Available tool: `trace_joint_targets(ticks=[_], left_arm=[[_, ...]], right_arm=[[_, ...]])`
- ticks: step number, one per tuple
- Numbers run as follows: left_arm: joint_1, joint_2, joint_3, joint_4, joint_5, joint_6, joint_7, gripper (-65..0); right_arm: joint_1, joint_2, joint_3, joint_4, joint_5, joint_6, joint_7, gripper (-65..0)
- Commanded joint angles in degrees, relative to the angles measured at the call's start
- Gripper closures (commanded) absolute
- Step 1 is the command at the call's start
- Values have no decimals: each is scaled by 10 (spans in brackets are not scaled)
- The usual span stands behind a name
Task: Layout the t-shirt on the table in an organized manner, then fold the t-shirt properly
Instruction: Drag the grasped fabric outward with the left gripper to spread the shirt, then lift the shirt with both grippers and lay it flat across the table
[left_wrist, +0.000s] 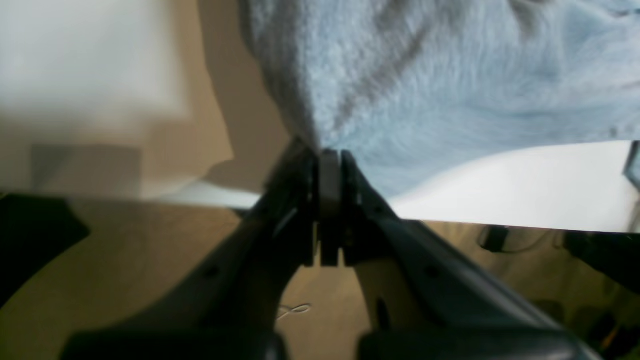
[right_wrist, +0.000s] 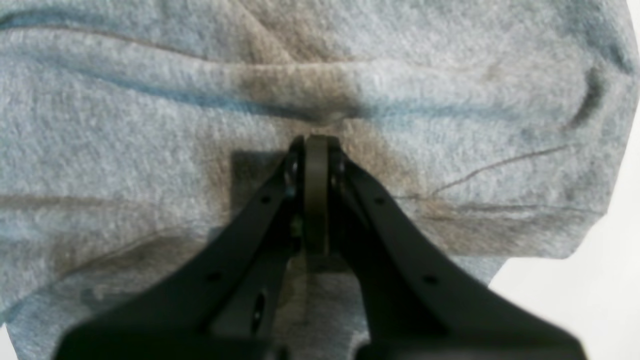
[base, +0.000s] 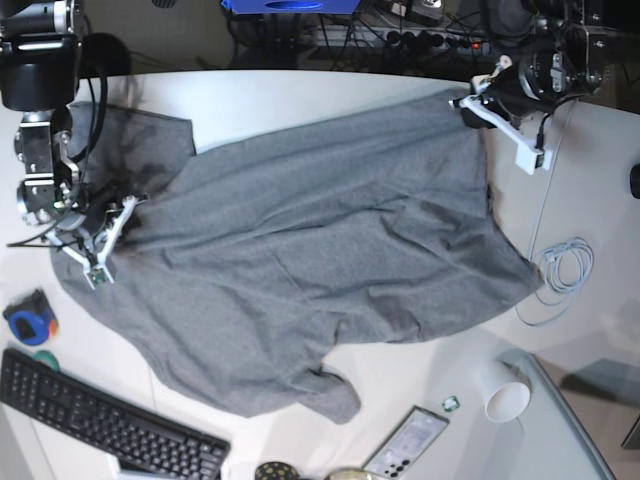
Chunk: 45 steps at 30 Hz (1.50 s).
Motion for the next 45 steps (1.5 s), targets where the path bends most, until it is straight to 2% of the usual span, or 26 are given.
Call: trace_joint_targets(ticks=[1, 4, 6, 9, 11, 13, 15, 17, 20, 22, 29, 35, 37, 40, 41, 45], left_arm=[[4, -7, -9, 8, 14, -3, -7, 0], [4, -6, -12, 8, 62, -3, -5, 0], [4, -2, -8, 8, 96, -3, -5, 0], [4, 22, -11, 8, 134, -3, -5, 0], [0, 30, -8, 8, 153, -3, -5, 0], [-2, 40, -8, 8, 165, -3, -5, 0], [-2, 44, -8, 8, 172, -3, -5, 0], [-3, 44, -8, 7, 169, -3, -5, 0], [-8, 43, -9, 7, 171, -3, -5, 0], [-9, 43, -9, 7, 171, -3, -5, 0], [-11, 43, -10, 7, 171, -3, -5, 0], [-11, 41, -11, 7, 171, -3, -5, 0], [-11, 41, -12, 7, 171, -3, -5, 0], [-11, 41, -12, 7, 171, -3, -6, 0], [-11, 41, -12, 7, 171, -3, -6, 0], [-11, 39, -12, 10, 171, -3, -6, 0]], right_arm=[[-1, 4, 2, 1, -9, -2, -21, -2], [-9, 1, 17, 25, -8, -3, -21, -2], [-27, -7, 57, 72, -7, -3, -21, -6], [-61, -24, 109, 151, -8, -1, -29, -26], [-88, -24, 134, 198, -8, 0, -64, -102], [-106, -26, 159, 227, -5, 1, -95, -207], [-118, -29, 190, 232, -1, 5, -99, -302], [-123, -29, 221, 223, 28, 38, -99, -366], [-124, -26, 261, 188, 76, 126, -101, -393], [-123, -25, 271, 151, 77, 161, -102, -392], [-140, -35, 264, 116, 79, 161, -102, -390], [-180, -42, 187, 150, 80, 161, -102, -378], [-184, -42, 180, 152, 80, 161, -101, -294], [-184, -42, 184, 153, 80, 161, -101, -41], [-184, -42, 185, 154, 80, 161, -101, 0], [-203, -40, 223, 205, 77, 161, -112, -8]])
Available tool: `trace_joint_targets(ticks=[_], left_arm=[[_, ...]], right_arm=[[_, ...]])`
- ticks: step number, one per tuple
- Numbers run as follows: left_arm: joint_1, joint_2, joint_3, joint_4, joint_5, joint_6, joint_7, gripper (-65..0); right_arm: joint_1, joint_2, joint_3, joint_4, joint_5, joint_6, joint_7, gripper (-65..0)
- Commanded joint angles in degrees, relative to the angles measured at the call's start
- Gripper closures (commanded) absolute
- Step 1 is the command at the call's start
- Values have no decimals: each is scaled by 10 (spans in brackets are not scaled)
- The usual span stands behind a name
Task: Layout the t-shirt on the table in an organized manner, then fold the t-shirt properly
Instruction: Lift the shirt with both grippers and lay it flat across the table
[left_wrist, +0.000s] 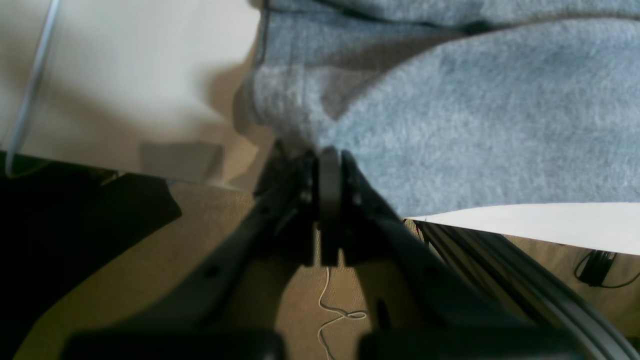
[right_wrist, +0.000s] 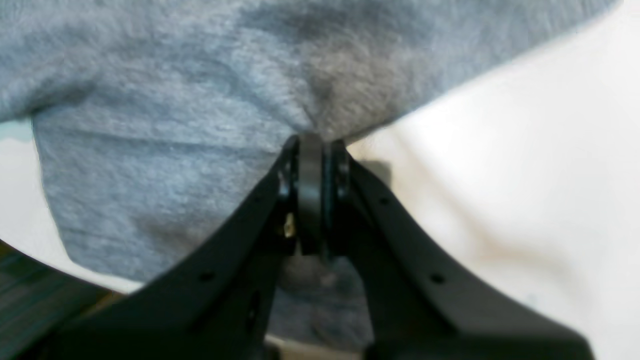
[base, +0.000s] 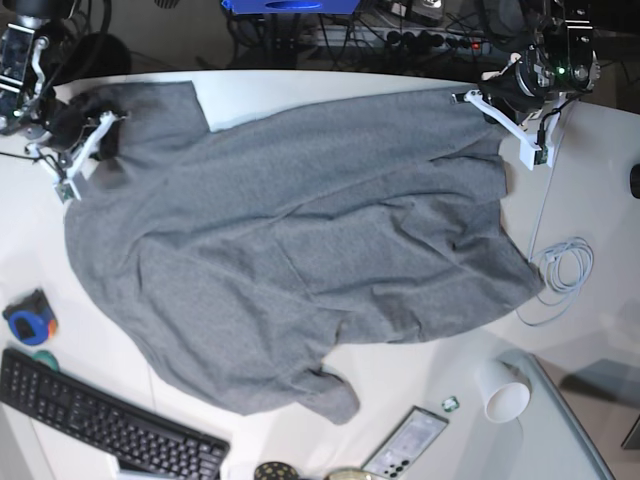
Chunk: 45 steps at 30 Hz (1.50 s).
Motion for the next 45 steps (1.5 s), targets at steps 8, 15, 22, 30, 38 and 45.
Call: trace_joint_targets(ticks=[8, 15, 22, 30, 38, 45], left_arm=[[1, -6, 2, 34, 4, 1, -5, 0], [-101, -37, 74, 34, 4, 1, -1, 0], [-303, -42, 85, 21, 4, 1, 118, 0], [-546, -63, 210, -170, 58, 1, 99, 0], [-719, -61, 316, -346, 135, -1, -11, 0], [-903, -21, 320, -503, 132, -2, -101, 0]], right_arm=[[-46, 11, 62, 213, 1, 3, -130, -8], [13, 40, 10, 241, -12, 3, -146, -8], [167, 44, -65, 175, -129, 3, -160, -8], [394, 44, -117, -48, -236, 3, -49, -8], [546, 45, -116, -218, -293, 3, 72, -8], [662, 66, -118, -227, -306, 3, 132, -8]])
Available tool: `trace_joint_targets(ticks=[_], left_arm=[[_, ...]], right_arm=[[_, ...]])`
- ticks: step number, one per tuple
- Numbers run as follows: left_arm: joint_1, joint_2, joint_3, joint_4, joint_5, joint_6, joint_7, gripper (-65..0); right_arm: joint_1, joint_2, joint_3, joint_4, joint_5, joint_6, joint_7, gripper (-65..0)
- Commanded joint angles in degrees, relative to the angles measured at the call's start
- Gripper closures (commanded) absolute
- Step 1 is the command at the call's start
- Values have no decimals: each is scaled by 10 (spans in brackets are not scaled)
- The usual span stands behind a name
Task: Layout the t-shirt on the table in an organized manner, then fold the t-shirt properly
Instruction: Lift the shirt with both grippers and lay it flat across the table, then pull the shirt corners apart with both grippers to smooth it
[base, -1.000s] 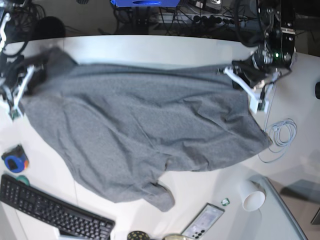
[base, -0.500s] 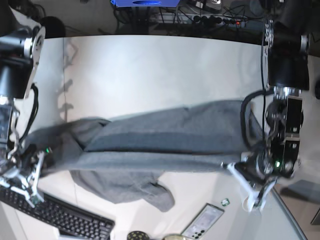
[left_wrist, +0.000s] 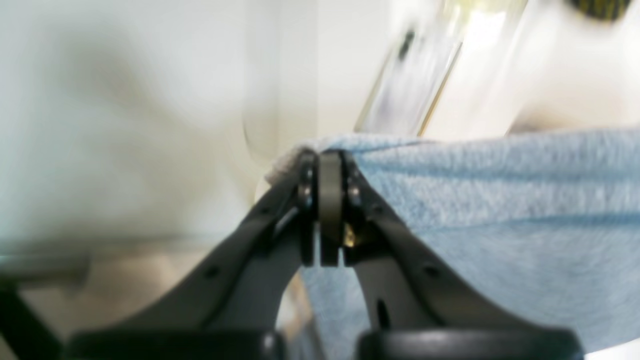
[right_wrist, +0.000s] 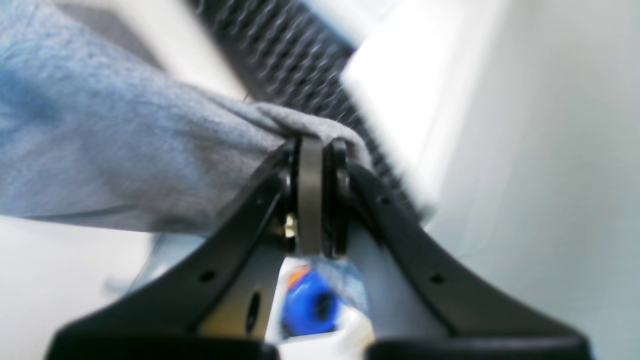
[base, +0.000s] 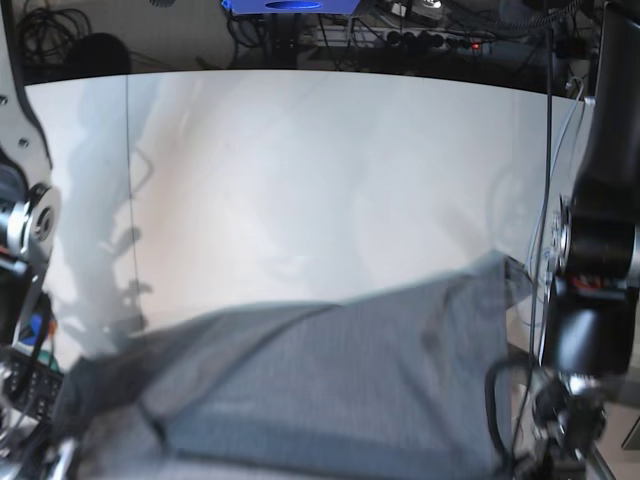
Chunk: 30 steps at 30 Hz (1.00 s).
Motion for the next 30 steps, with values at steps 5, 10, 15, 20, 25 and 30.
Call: trace_joint_targets(ticks=[5, 10, 15, 20, 25, 30], left_arm=[[-64, -9, -66, 141, -48, 4, 27, 0], [89, -36, -100, 298, -83, 4, 101, 0], [339, -46, -158, 419, -74, 4, 94, 0], [549, -42, -206, 506, -73, 5, 93, 0], [657, -44, -208, 480, -72, 5, 56, 0], [696, -46, -208, 435, -72, 7, 25, 0]], right_arm=[[34, 48, 7, 191, 3, -10, -72, -8], [-114, 61, 7, 339, 4, -10, -132, -8], [-314, 26, 25, 408, 4, -10, -148, -8], [-455, -51, 93, 419, 4, -10, -150, -8], [-497, -94, 114, 366, 4, -10, -149, -8], [-524, -98, 115, 365, 4, -10, -153, -8]])
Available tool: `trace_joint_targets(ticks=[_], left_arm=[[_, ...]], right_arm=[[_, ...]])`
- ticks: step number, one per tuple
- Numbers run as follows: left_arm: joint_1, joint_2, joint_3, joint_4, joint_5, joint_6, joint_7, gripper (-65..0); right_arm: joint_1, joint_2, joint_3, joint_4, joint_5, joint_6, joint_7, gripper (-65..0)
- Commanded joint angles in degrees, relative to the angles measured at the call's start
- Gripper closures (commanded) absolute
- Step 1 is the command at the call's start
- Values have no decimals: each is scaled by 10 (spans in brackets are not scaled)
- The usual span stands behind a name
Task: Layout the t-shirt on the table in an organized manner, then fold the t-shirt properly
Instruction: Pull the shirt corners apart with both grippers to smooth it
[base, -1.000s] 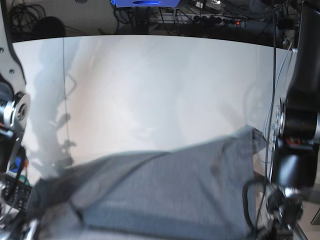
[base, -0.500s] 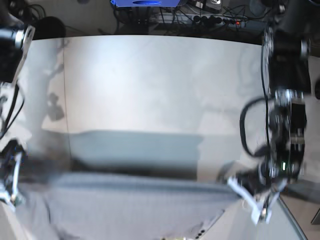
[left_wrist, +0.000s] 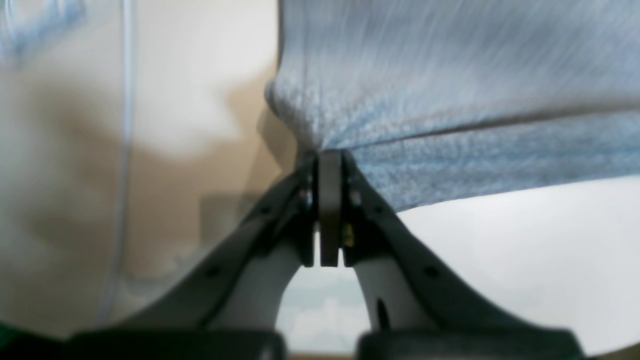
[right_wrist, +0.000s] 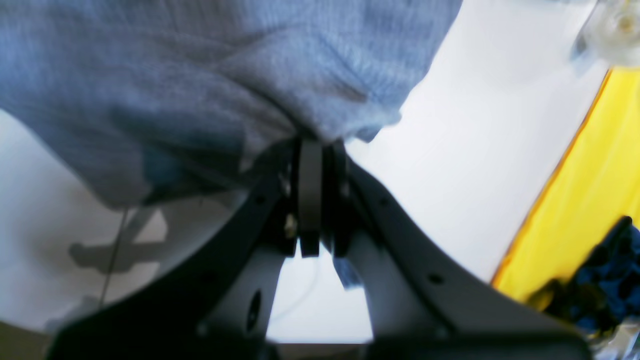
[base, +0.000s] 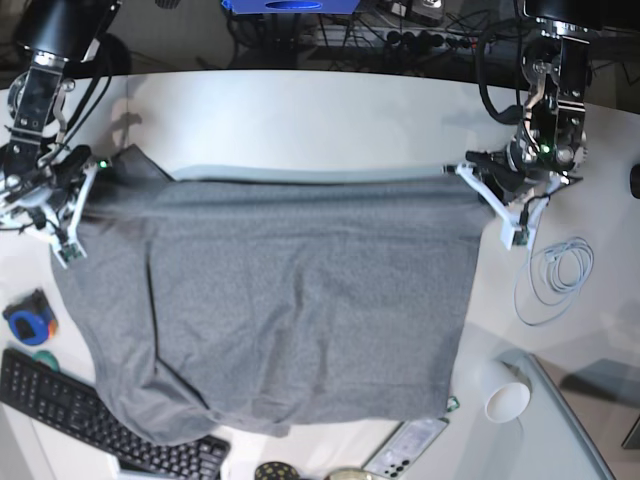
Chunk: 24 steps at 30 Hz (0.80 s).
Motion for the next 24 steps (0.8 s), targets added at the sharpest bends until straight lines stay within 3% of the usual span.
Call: trace_joint_targets(ticks=[1, 4, 9, 13, 15, 18, 20, 24], left_arm=[[-2, -7, -3, 5, 3, 4, -12, 0], [1, -7, -4, -2, 14, 4, -12, 0], [1, 11, 3, -4, 105, 4, -12, 0], [1, 29, 3, -2, 138, 4, -7, 0], [1, 31, 3, -1, 138, 4, -6, 0], [2, 32, 2, 1, 138, 4, 25, 0], [2, 31, 3, 9, 138, 4, 42, -13], [20, 29, -4, 49, 137, 4, 49, -326]], right_arm=[[3, 6, 4, 11, -5, -8, 2, -8], [-7, 6, 4, 9, -6, -8, 1, -8], [-16, 8, 2, 10, -7, -8, -25, -8], [-15, 6, 1, 11, -5, -8, -58, -21], [-17, 6, 0, 15, -5, -8, -79, -84], [-24, 5, 2, 44, -5, -8, -100, -272], [-31, 5, 1, 74, -5, -8, -107, -339], [-28, 5, 1, 132, -5, -8, -107, -341]])
